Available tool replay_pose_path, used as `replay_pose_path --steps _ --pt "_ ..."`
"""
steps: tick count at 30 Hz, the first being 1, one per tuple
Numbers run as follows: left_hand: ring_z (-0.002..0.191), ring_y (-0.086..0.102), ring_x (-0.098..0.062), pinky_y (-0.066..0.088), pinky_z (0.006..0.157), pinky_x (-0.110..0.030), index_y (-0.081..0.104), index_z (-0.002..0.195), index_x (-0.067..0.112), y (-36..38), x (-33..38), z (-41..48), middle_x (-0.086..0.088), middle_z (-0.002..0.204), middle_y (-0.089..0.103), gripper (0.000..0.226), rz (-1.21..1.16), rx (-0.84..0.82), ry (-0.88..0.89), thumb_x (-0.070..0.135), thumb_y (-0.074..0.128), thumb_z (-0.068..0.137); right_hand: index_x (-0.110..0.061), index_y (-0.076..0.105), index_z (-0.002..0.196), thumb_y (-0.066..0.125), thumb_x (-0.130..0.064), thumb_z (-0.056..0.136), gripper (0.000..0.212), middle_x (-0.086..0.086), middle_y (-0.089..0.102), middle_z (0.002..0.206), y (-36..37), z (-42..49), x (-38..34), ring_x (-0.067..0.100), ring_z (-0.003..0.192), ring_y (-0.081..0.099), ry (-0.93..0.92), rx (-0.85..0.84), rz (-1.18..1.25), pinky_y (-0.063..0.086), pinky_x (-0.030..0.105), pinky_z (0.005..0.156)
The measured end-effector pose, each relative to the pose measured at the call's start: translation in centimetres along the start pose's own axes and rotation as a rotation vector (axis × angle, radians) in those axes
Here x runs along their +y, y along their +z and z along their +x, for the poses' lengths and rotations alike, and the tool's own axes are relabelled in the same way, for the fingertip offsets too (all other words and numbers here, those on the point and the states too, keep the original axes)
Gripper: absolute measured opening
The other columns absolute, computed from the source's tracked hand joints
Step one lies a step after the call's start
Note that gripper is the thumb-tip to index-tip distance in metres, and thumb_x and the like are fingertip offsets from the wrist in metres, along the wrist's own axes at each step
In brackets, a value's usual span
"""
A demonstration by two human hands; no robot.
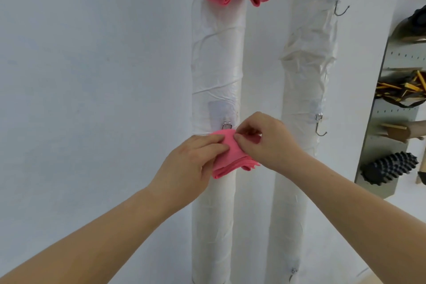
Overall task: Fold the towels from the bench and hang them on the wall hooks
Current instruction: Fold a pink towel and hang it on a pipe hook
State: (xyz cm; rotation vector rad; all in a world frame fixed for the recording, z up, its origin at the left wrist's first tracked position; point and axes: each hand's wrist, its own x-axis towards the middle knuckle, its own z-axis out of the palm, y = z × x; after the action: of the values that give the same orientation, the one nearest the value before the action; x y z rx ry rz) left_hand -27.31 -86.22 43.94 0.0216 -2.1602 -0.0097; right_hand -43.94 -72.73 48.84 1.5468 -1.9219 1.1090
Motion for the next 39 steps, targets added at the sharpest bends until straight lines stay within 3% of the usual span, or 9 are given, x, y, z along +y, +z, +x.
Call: replay_pose_path --steps 4,7,12,21,26,28,31,36,39 --pt "0.123 0.059 -0.003 0.047 0.107 -0.029 0.066 0.131 0.028 -0.3 0.3 -0.7 0.016 0.135 0.064 0.038 -0.219 -0.061 -0.214 0.022 0.048 0.099 -0.024 0.079 0.091 0.057 -0.028 0.096 0.023 0.0 0.075 0.077 0.5 -0.2 -0.4 0.02 0.076 0.069 0.144 -0.112 0.12 0.058 0.041 0.077" --pt "0.129 0.052 0.004 0.041 0.112 -0.023 0.064 0.135 0.032 -0.4 0.9 -0.9 0.022 0.139 0.06 0.038 -0.323 -0.086 -0.326 0.026 0.05 0.101 -0.02 0.08 0.095 0.05 -0.034 0.094 0.033 0.014 0.075 0.089 0.1 -0.4 -0.1 0.035 0.092 0.069 0.28 -0.223 0.327 0.057 0.048 0.084" --pt "0.129 0.05 0.006 0.04 0.111 -0.021 0.057 0.141 0.035 0.5 2.4 -1.7 0.028 0.144 0.052 0.044 -0.309 -0.07 -0.347 0.036 0.05 0.097 -0.022 0.082 0.1 0.047 -0.015 0.099 0.035 0.006 0.079 0.097 0.3 -2.2 0.0 0.028 0.097 0.071 0.34 -0.218 0.569 0.055 0.043 0.088" --pt "0.132 0.05 0.006 0.042 0.114 -0.03 0.054 0.144 0.039 0.1 3.2 -1.8 0.029 0.143 0.054 0.041 -0.432 -0.081 -0.428 0.041 0.051 0.103 -0.01 0.074 0.104 0.049 -0.027 0.102 0.031 0.022 0.07 0.105 0.2 -3.4 -0.1 0.021 0.085 0.065 0.409 -0.206 0.655 0.053 0.054 0.094" --pt "0.116 0.06 0.004 0.046 0.101 -0.016 0.064 0.131 0.036 -2.4 2.9 -0.1 0.03 0.121 0.066 0.03 -0.362 -0.064 -0.42 0.03 0.056 0.102 0.002 0.067 0.102 0.052 -0.036 0.098 0.04 0.028 0.067 0.092 -1.7 -2.3 -1.2 0.019 0.073 0.057 0.348 -0.187 0.473 0.048 0.041 0.074" --pt "0.114 0.057 0.012 0.042 0.095 -0.007 0.066 0.127 0.037 -3.0 2.8 0.1 0.032 0.118 0.065 0.028 -0.316 -0.04 -0.415 0.03 0.056 0.102 -0.006 0.07 0.101 0.052 -0.033 0.101 0.032 0.005 0.069 0.086 -2.4 -1.8 -1.3 0.014 0.08 0.06 0.322 -0.138 0.371 0.045 0.033 0.076" --pt "0.11 0.048 0.028 0.035 0.09 0.005 0.064 0.13 0.036 -3.8 2.8 -0.2 0.039 0.116 0.059 0.029 -0.267 -0.036 -0.435 0.032 0.055 0.102 -0.027 0.072 0.104 0.053 -0.034 0.1 0.02 -0.017 0.069 0.108 -3.2 -1.7 -1.9 0.008 0.096 0.064 0.242 -0.044 0.213 0.046 0.027 0.087" --pt "0.111 0.048 0.026 0.042 0.099 -0.011 0.062 0.13 0.036 -4.6 2.6 -2.5 0.034 0.123 0.06 0.031 -0.256 -0.019 -0.502 0.034 0.059 0.1 -0.027 0.073 0.093 0.057 -0.031 0.094 0.017 -0.014 0.068 0.094 -2.5 -3.5 -5.0 0.013 0.091 0.062 -0.124 0.179 -0.046 0.051 0.03 0.079" --pt "0.118 0.054 0.01 0.048 0.096 -0.016 0.06 0.13 0.041 -5.0 2.6 -5.5 0.036 0.126 0.058 0.034 -0.267 -0.024 -0.57 0.033 0.062 0.098 -0.027 0.072 0.083 0.056 -0.033 0.093 0.019 -0.011 0.064 0.08 -0.8 -5.2 -7.6 0.015 0.08 0.06 -0.223 0.178 -0.021 0.051 0.035 0.069"
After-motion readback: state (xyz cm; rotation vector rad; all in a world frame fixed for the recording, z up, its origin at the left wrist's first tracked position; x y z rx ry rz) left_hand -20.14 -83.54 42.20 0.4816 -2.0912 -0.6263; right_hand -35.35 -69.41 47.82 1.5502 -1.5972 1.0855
